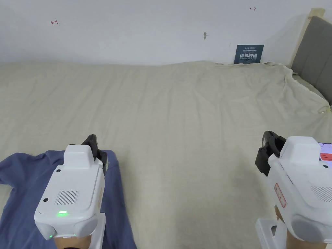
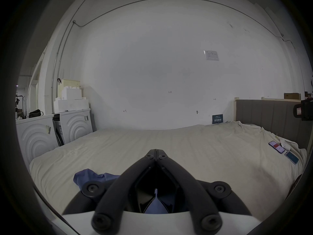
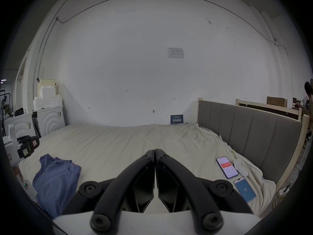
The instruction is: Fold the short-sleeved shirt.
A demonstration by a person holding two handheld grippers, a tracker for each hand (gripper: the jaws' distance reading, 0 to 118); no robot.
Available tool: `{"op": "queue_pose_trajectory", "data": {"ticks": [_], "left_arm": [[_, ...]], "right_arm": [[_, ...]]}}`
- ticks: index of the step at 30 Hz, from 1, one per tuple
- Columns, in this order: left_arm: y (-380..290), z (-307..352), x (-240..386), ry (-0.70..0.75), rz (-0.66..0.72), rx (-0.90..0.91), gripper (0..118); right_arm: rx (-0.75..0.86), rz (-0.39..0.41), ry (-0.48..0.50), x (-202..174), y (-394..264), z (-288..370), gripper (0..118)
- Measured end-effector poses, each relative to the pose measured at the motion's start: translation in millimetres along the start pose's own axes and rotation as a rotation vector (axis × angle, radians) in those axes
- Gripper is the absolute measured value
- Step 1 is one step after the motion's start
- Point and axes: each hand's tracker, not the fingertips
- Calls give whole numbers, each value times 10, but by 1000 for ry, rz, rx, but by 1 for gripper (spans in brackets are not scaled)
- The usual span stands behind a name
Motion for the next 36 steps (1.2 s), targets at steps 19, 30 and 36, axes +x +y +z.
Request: {"op": "queue_pose_trajectory", "data": {"ticks": [19,30,36], "left_arm": [[4,3,-19,0,-5,3,0],[8,11,-30,0,-11,10,0],[9,18,-55,7,-7,9,0]], "right_arm": [[4,7,6,-15,45,-1,0],[7,13,5,16,29,-14,0],[7,16,9,4,29,-19,0]]}}
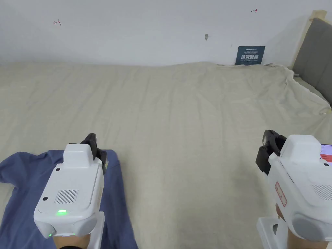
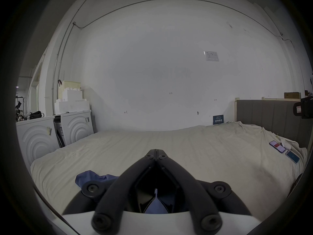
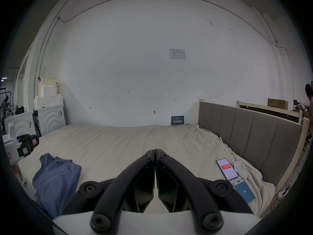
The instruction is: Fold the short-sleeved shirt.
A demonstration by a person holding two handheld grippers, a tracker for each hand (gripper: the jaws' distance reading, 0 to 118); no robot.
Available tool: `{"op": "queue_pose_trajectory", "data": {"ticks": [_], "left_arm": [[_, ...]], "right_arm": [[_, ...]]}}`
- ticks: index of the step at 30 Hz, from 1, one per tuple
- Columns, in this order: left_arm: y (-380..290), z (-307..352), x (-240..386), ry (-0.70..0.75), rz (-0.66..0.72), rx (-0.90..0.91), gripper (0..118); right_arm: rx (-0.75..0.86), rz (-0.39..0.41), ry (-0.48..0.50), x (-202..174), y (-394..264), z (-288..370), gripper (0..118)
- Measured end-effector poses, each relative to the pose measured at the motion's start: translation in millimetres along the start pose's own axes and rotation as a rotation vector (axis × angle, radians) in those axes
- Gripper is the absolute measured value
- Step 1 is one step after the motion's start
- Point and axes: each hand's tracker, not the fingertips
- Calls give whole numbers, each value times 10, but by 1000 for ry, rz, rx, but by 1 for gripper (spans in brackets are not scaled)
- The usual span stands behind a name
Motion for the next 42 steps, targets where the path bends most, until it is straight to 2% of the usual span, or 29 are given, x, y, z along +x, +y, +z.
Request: {"op": "queue_pose_trajectory", "data": {"ticks": [7,11,23,30,35,42], "left_arm": [[7,39,-141,33,4,5,0],[22,103,-329,79,2,10,0],[18,593,-1312,332,-10,0,0],[-17,918,-1796,442,-7,-15,0],[-60,1032,-1976,491,-9,-25,0],[-104,1008,-1991,497,-7,-34,0]], "right_arm": [[6,12,31,-136,22,-69,0],[14,25,78,-348,67,-135,0],[32,26,346,-1402,31,-423,0],[25,35,456,-1905,-21,-409,0],[24,49,487,-2069,-42,-384,0],[15,53,485,-2075,-56,-408,0]]}}
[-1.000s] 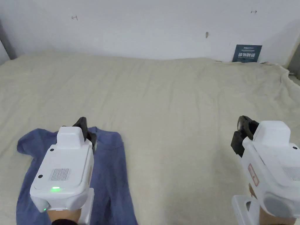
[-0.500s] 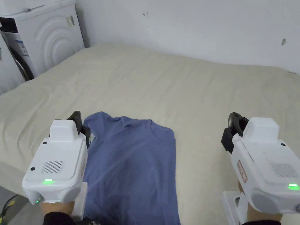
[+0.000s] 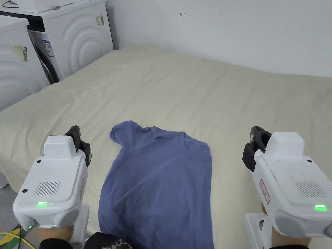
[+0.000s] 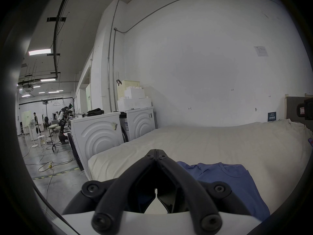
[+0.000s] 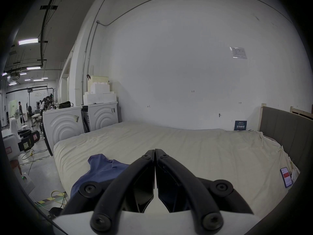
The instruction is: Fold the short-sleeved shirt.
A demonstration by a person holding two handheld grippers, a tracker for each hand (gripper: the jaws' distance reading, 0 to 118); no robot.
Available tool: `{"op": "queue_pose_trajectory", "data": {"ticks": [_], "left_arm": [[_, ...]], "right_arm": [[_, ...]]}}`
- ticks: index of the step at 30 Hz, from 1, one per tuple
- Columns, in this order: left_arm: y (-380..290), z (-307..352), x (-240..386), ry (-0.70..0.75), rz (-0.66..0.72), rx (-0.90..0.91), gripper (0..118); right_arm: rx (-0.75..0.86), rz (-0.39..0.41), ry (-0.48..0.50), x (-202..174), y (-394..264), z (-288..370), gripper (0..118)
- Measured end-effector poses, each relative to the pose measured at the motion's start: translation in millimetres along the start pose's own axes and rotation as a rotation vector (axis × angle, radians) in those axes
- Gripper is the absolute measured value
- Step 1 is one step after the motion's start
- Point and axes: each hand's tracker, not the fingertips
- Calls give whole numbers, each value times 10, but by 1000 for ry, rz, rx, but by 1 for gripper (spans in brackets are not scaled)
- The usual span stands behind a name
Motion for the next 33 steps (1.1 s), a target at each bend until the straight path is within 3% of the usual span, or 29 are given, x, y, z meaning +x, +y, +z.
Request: {"op": "queue_pose_trajectory", "data": {"ticks": [7,15,18,22,25,31,33], "left_arm": [[-16,-145,230,-103,19,-54,0],[-92,-700,695,-285,22,-315,0],[-177,-959,876,-330,41,-456,14],[-357,-1288,1090,-351,68,-652,80],[-569,-1464,1227,-379,63,-716,109],[-963,-1716,1497,-401,-16,-896,109],[-1059,-1694,1595,-401,-73,-951,101]], "right_arm": [[-7,5,-25,128,-14,-15,0],[-34,-1,-68,319,-98,-37,0],[-49,-2,-87,396,-146,-51,0],[-68,-3,-113,500,-204,-67,0],[-81,-3,-131,572,-238,-69,0],[-106,-3,-168,719,-311,-49,0],[-114,-5,-179,766,-337,-32,0]]}}
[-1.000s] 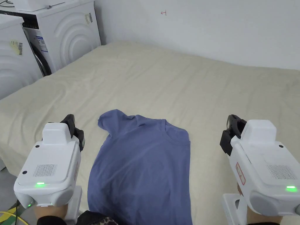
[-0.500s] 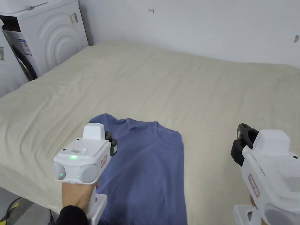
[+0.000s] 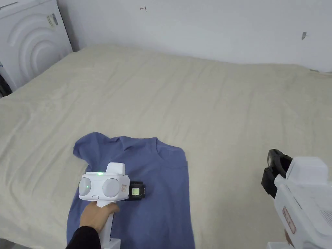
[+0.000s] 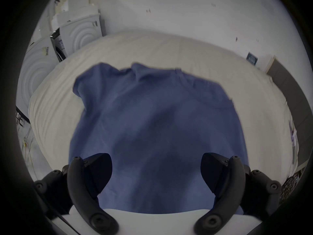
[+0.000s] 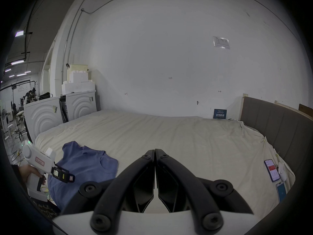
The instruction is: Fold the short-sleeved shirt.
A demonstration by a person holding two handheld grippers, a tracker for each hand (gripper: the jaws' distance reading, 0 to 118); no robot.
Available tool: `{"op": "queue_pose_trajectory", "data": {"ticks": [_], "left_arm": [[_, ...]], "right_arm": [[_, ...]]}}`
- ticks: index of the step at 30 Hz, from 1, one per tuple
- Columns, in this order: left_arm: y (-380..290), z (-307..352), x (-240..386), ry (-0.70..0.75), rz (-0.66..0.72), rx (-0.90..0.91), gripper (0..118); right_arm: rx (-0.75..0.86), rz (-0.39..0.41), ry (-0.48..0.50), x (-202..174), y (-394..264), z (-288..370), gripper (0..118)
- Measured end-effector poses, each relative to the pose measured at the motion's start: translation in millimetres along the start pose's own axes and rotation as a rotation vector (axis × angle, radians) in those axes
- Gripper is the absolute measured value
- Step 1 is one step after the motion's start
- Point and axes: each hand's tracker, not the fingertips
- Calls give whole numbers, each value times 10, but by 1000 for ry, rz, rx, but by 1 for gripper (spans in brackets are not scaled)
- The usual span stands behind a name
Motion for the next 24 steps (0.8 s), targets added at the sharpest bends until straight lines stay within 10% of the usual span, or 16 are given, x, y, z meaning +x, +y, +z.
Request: {"op": "queue_pose_trajectory", "data": {"ticks": [2,6,10,24], "left_arm": [[-41,-100,45,10,-22,-50,73],[-123,11,128,-1,-34,-35,67],[-131,58,187,-1,-86,-26,4],[81,911,-35,-243,124,205,0]], "right_arm": [[-7,-3,-10,46,-25,7,0],[-18,-7,-26,124,-66,37,0],[-23,-21,-37,166,-62,89,0],[23,-59,-80,515,-10,413,0]]}}
